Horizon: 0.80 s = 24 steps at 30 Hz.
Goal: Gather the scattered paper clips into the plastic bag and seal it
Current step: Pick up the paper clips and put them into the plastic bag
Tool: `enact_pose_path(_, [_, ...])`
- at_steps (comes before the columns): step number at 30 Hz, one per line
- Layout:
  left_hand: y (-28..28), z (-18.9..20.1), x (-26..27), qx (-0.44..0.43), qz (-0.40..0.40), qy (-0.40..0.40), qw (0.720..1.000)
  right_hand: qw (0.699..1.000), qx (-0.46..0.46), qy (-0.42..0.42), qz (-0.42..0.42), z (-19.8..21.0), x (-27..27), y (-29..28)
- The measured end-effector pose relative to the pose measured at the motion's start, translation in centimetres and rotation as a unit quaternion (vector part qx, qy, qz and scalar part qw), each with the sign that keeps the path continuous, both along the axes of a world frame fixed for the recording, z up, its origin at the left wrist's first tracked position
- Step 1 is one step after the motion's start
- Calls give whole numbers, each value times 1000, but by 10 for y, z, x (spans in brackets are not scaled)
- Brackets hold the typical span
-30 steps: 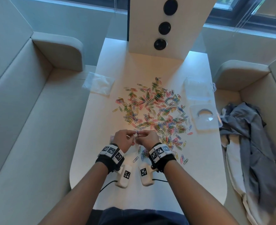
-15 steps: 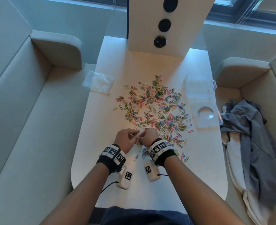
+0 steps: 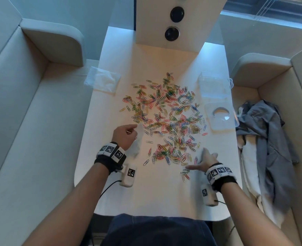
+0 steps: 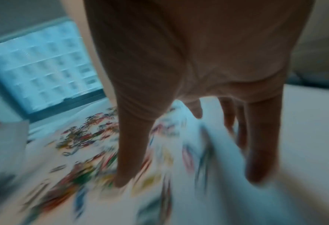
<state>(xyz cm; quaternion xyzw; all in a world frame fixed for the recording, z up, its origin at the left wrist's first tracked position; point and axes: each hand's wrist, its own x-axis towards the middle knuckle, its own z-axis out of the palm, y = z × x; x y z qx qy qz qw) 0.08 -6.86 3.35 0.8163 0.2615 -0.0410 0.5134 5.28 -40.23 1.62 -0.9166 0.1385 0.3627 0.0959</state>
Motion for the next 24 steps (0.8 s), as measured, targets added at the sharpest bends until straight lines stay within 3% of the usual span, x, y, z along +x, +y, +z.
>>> enact_pose_path(8, [-5, -2, -2, 4, -4, 23, 1000, 977, 106, -172, 74, -40, -26, 54])
enact_pose_path(14, [-10, -6, -6, -2, 1, 34, 999, 952, 146, -256, 86, -40, -17, 59])
enact_pose_path(17, [-14, -10, -4, -16, 19, 62, 998, 956, 168, -240, 14, -38, -11, 48])
enact_pose_path(19, [-15, -13, -4, -25, 15, 80, 996, 950, 217, -189, -121, -36, -7, 39])
enact_pose_path(20, [-15, -14, -3, -28, 10, 87, 996, 921, 281, -145, -227, -34, -7, 36])
enact_pose_path(22, [-16, -18, -2, -32, -1, 95, 995, 790, 450, -62, -412, -27, -8, 36])
enact_pose_path(23, [-16, -20, -2, -33, -5, 97, 995, 729, 508, -38, -457, -22, -8, 39])
enact_pose_path(24, [-17, -21, -1, -34, -7, 98, 995, 691, 545, -17, -476, -17, -7, 44])
